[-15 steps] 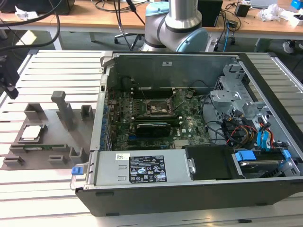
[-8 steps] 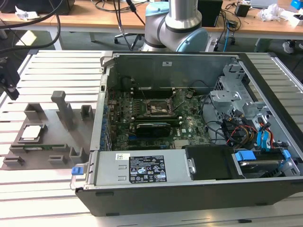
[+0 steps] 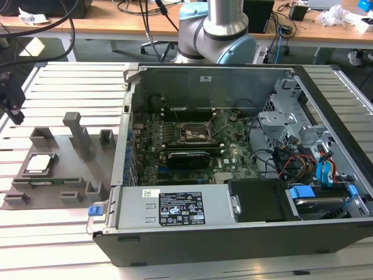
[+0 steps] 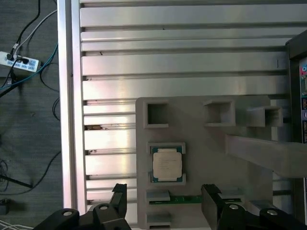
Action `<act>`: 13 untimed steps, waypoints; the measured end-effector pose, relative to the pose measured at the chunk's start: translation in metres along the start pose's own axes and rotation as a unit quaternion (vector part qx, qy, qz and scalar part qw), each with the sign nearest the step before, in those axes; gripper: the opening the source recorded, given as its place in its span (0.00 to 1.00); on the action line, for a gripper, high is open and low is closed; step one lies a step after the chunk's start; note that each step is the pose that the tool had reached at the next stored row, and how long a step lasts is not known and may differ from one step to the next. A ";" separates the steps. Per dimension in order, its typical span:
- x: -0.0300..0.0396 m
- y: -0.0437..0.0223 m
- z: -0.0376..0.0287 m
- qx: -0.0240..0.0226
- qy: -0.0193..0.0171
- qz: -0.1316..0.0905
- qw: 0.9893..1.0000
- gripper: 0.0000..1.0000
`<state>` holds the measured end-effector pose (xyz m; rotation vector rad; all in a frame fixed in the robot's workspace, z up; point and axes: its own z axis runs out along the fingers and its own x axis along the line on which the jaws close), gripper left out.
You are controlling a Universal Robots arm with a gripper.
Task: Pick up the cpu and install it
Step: 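Pick up the cpu and move it towards the insertion slot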
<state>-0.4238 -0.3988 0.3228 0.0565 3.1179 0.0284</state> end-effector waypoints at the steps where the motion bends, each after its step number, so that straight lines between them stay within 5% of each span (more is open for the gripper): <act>1: 0.0000 0.0000 0.0003 0.000 0.000 0.000 1.000 0.72; 13: 0.0001 -0.0001 0.0049 0.000 0.000 0.000 1.000 0.72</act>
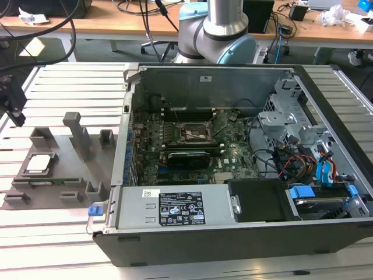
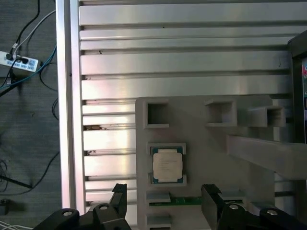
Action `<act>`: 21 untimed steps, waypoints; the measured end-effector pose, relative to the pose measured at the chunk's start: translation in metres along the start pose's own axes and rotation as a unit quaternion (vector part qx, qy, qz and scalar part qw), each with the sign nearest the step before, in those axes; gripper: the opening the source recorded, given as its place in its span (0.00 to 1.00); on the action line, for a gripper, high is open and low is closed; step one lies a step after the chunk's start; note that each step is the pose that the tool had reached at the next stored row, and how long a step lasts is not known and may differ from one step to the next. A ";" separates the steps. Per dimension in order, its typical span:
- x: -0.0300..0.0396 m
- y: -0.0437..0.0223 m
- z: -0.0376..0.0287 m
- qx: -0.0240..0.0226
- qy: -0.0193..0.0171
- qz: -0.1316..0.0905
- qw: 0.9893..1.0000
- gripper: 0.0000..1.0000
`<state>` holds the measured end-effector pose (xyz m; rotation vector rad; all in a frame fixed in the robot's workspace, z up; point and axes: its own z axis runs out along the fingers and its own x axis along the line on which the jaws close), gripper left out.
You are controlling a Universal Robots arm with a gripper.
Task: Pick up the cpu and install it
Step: 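Pick up the cpu and move it towards the insertion slot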
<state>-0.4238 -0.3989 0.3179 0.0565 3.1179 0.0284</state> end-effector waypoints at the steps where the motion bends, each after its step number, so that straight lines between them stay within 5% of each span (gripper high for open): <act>1: 0.0000 0.0000 0.0002 0.000 0.000 0.000 1.000 0.72; 21: 0.0002 -0.0002 0.0090 0.000 0.000 0.000 1.000 0.72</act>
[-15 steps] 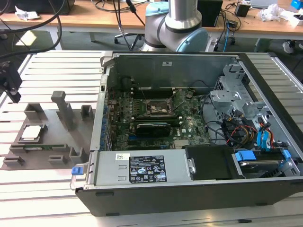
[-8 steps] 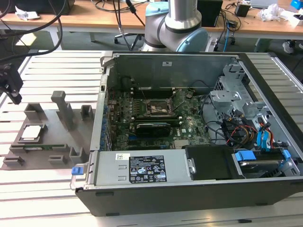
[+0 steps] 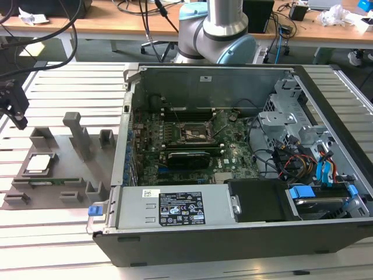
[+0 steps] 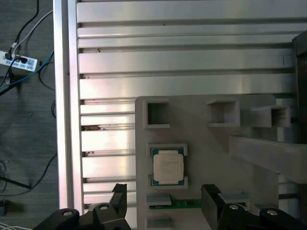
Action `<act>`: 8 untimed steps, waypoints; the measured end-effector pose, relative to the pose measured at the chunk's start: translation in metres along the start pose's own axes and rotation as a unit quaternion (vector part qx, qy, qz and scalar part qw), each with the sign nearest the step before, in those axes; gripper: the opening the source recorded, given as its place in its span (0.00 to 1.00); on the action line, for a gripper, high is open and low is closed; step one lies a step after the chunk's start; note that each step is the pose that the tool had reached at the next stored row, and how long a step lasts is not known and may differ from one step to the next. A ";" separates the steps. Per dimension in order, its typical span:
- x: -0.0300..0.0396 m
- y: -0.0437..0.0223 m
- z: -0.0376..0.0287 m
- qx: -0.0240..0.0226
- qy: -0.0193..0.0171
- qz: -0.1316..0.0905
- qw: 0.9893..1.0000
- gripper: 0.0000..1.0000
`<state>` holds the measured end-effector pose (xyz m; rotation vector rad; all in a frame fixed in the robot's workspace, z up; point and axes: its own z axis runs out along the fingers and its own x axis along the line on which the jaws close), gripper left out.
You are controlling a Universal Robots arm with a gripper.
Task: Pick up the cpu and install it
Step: 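Pick up the cpu and move it towards the insertion slot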
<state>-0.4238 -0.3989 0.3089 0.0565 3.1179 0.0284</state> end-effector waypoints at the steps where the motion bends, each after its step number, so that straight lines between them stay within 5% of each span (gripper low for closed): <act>1: 0.0000 0.0000 0.0003 0.000 0.000 0.000 1.000 0.72; 8: 0.0000 0.0000 0.0024 0.000 0.000 0.000 1.000 0.72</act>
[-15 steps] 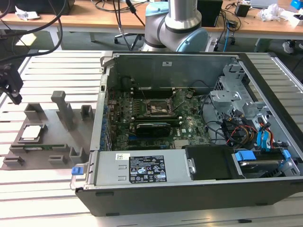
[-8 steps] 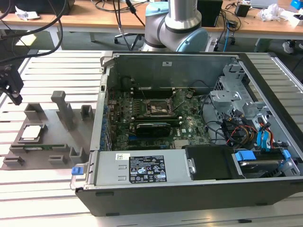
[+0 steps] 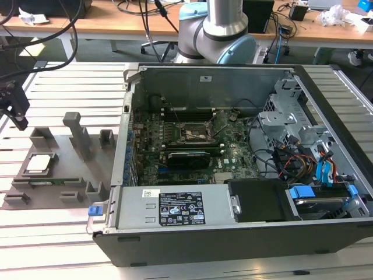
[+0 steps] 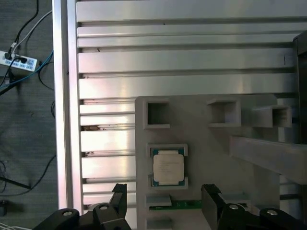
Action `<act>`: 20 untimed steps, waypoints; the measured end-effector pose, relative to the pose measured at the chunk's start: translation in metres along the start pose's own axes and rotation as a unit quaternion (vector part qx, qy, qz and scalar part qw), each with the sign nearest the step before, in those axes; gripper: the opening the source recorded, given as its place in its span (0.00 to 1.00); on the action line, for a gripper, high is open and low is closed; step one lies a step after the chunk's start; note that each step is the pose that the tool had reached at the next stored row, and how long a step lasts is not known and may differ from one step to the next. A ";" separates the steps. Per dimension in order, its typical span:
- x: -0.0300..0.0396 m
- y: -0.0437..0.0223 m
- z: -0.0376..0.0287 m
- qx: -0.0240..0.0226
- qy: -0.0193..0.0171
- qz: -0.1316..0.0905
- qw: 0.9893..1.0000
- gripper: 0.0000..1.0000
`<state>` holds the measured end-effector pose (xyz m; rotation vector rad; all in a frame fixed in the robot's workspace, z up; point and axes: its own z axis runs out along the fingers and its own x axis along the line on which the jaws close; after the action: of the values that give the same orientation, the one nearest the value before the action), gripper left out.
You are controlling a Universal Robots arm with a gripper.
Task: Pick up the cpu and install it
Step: 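Pick up the cpu and move it towards the insertion slot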
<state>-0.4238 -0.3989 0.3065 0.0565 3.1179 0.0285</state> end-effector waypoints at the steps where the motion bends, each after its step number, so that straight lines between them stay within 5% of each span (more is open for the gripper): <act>1: 0.0000 0.0000 0.0002 0.000 0.000 0.000 1.000 0.72; 12: 0.0001 -0.0001 0.0056 0.000 0.000 0.000 1.000 0.72; 14: 0.0003 -0.0003 0.0132 0.000 0.000 0.000 1.000 0.72; 20: 0.0003 -0.0003 0.0161 0.000 0.000 0.000 1.000 0.72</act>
<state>-0.4237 -0.3989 0.2903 0.0565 3.1178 0.0284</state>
